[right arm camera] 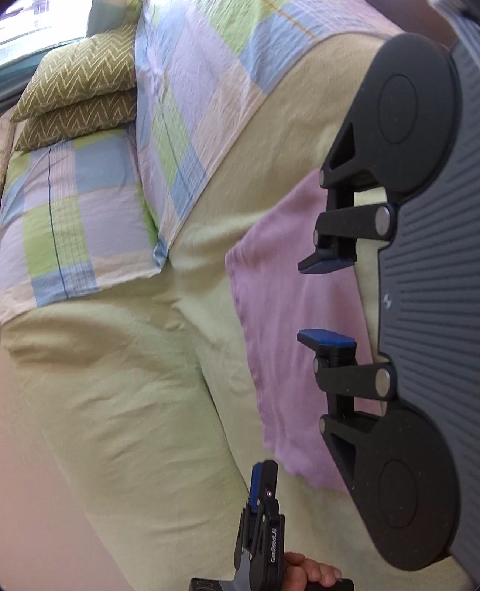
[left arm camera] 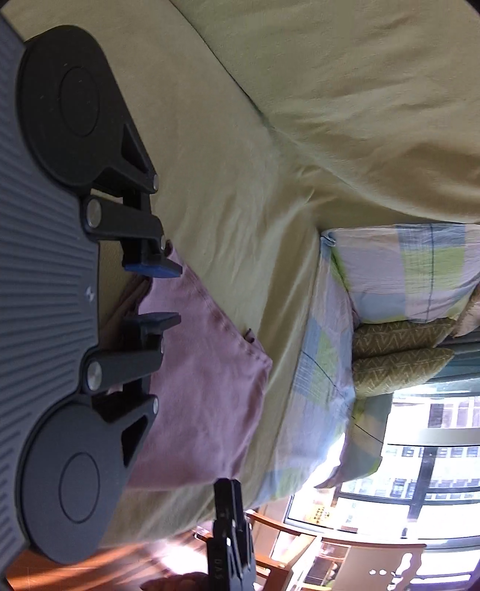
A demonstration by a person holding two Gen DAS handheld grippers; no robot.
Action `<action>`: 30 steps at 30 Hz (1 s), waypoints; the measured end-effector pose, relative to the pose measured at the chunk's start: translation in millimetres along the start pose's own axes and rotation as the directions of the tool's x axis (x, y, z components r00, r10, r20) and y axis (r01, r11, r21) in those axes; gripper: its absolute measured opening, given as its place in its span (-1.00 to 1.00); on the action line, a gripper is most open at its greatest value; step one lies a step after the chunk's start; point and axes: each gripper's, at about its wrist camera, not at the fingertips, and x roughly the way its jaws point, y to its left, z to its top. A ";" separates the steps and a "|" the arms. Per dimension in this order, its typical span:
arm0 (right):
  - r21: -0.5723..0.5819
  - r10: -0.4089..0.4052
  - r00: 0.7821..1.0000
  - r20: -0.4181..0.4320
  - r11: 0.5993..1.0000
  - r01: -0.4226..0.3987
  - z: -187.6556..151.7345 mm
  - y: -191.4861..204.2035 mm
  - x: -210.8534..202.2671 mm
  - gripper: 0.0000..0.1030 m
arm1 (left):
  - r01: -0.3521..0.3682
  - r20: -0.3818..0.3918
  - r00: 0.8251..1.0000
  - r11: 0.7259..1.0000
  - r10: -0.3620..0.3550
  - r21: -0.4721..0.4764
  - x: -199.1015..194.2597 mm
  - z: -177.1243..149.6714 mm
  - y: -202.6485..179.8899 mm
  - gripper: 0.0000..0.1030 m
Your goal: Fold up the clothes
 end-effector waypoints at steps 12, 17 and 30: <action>-0.014 -0.024 0.996 -0.088 1.000 0.023 -11.9 2.8 -27.3 -0.10 | -0.093 -0.112 0.990 0.993 0.084 -0.070 -14.6 -10.0 -33.1 -0.21; -0.065 -0.009 0.994 -0.105 0.998 0.003 -4.0 9.2 -63.2 0.44 | -0.203 -0.077 0.978 0.969 0.194 -0.138 -53.5 1.7 -74.2 0.42; -0.067 -0.019 0.992 -0.124 0.998 0.011 1.8 -0.8 -149.7 0.98 | -0.326 -0.092 0.944 0.862 0.316 -0.389 -98.2 -23.3 -179.3 0.99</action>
